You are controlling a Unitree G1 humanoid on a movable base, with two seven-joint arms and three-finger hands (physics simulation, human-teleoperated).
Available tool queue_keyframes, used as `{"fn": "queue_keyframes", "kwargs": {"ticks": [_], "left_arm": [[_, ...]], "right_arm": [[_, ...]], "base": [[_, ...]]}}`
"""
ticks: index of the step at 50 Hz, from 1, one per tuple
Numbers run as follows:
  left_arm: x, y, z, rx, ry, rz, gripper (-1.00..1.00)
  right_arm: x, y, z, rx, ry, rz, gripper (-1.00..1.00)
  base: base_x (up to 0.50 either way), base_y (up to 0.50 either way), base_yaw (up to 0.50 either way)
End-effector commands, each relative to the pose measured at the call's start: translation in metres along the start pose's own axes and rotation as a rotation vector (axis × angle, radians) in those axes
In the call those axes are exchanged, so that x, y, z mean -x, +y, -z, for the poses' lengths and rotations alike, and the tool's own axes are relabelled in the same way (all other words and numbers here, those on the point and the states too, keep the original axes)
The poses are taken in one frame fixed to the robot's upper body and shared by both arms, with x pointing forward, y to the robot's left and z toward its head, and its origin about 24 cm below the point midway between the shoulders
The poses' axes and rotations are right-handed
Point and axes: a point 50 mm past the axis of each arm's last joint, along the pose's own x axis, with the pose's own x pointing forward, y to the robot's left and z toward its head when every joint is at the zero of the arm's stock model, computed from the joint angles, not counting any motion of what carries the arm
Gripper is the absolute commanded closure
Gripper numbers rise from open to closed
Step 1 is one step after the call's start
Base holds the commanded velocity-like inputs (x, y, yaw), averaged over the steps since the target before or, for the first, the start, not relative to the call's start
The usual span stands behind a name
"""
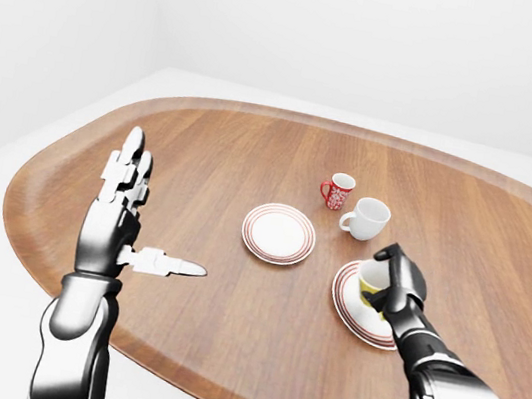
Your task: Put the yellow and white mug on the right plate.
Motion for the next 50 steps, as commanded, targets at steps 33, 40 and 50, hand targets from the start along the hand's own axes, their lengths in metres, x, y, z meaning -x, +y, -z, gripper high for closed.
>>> {"fn": "queue_keyframes", "kwargs": {"ticks": [33, 40, 50], "left_arm": [[-0.0001, -0.0006, -0.0004, 0.003, -0.002, 0.000, -1.00], [0.0005, -0.0008, -0.0004, 0.004, -0.001, 0.001, -1.00], [0.0005, -0.0011, 0.0002, 0.004, 0.001, 0.002, -1.00]], "right_arm": [[0.0003, 0.0012, 0.0041, -0.080, 0.041, -0.027, -1.00], [0.0010, 0.0022, 0.0057, -0.076, 0.045, -0.029, -1.00], [-0.0007, -0.0012, 0.0047, -0.087, 0.045, -0.024, -1.00]], "base": [[0.00, 0.00, 0.00], [0.00, 0.00, 0.00], [0.00, 0.00, 0.00]]}}
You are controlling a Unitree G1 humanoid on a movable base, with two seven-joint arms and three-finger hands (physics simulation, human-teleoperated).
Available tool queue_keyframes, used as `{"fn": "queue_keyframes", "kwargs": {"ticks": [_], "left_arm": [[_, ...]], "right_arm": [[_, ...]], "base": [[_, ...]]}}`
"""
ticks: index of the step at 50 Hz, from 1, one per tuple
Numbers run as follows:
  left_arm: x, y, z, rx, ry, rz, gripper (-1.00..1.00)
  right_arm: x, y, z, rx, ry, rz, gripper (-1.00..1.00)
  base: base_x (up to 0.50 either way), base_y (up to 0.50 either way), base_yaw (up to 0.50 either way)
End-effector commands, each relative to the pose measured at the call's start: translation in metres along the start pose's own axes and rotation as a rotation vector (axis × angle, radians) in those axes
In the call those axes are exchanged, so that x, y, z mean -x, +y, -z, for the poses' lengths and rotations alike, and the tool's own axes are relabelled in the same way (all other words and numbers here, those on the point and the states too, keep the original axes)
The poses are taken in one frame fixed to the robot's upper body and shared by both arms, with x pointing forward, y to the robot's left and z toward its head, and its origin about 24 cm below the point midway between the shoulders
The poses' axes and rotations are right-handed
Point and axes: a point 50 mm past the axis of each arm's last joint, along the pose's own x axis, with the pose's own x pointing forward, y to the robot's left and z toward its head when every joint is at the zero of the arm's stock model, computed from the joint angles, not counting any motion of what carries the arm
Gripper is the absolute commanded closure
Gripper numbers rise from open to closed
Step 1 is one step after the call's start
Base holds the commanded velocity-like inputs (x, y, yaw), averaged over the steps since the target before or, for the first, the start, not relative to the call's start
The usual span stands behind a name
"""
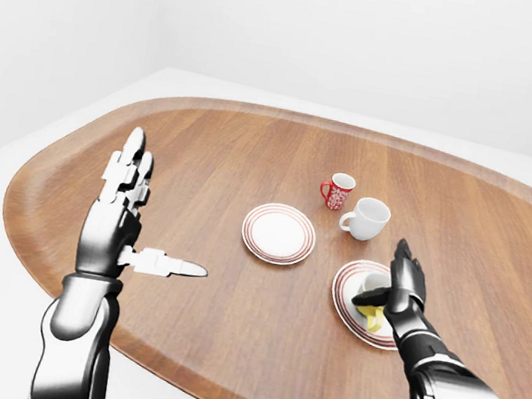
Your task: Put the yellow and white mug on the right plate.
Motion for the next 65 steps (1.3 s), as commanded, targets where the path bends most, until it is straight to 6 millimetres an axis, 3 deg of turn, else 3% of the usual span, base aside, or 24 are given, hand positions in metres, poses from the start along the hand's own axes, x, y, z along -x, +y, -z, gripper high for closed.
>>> {"fn": "queue_keyframes", "kwargs": {"ticks": [1, 17, 25, 38, 53, 58, 65], "left_arm": [[0.000, 0.000, 0.000, 0.000, -0.002, 0.001, -1.00], [0.000, 0.000, 0.001, 0.001, 0.002, 0.000, -1.00], [0.000, 0.000, -0.001, 0.000, -0.003, 0.001, -1.00], [0.000, -0.001, 0.000, 0.001, -0.001, 0.003, -1.00], [0.001, -0.001, -0.004, -0.002, -0.016, 0.005, -1.00], [0.001, -0.001, -0.010, -0.004, -0.040, 0.004, -1.00], [0.001, 0.001, -0.021, -0.010, -0.088, 0.000, -1.00]], "right_arm": [[-0.001, -0.003, -0.001, -0.012, 0.002, 0.004, -1.00], [-0.011, -0.024, -0.025, -0.095, -0.064, 0.023, -1.00], [-0.014, -0.042, -0.049, -0.162, -0.171, 0.035, -1.00], [0.009, -0.067, -0.080, -0.239, -0.381, 0.053, -1.00], [0.073, -0.110, -0.121, -0.334, -0.713, 0.122, -1.00], [0.125, -0.131, -0.142, -0.424, -0.949, 0.164, -1.00], [0.180, -0.151, -0.155, -0.430, -1.187, 0.228, -1.00]], "base": [[0.00, 0.00, 0.00], [0.00, 0.00, 0.00], [0.00, 0.00, 0.00], [0.00, 0.00, 0.00], [0.00, 0.00, 0.00], [0.00, 0.00, 0.00], [0.00, 0.00, 0.00]]}}
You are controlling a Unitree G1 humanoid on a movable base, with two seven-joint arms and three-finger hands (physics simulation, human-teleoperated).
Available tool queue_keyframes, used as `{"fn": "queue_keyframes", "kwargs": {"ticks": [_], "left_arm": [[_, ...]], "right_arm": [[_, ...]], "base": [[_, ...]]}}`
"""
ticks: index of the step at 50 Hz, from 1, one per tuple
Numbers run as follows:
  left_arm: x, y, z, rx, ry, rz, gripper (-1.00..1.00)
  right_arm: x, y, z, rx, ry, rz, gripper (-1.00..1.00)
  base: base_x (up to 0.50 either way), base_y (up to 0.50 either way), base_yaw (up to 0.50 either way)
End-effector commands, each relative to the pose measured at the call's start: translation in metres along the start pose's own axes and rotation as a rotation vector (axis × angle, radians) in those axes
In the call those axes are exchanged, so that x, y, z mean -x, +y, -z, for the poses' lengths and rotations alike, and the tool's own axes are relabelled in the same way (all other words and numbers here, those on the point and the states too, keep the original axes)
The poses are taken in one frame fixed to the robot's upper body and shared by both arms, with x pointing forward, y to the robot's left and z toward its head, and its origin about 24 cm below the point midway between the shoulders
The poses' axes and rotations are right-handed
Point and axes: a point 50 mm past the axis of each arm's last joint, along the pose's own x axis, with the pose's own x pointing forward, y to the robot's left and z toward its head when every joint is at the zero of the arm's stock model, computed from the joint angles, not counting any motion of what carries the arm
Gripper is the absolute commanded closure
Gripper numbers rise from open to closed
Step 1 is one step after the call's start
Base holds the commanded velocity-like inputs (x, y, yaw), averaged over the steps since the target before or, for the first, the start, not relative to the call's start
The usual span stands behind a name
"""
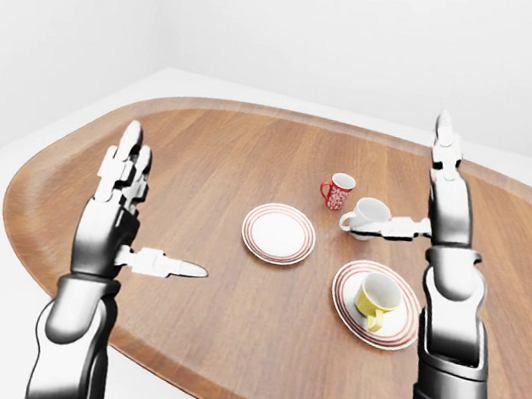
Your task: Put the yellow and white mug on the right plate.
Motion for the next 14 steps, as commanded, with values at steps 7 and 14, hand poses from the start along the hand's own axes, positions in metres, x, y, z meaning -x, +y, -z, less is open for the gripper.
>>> {"fn": "queue_keyframes", "kwargs": {"ticks": [7, 14], "left_arm": [[0.002, 0.000, -0.021, -0.010, -0.091, 0.002, -1.00], [0.004, 0.001, -0.039, -0.020, -0.166, 0.004, -1.00]], "right_arm": [[0.059, -0.035, -0.121, -0.030, -0.554, 0.075, -1.00], [0.082, -0.044, -0.152, -0.011, -0.726, 0.108, -1.00]], "base": [[0.00, 0.00, 0.00], [0.00, 0.00, 0.00]]}}
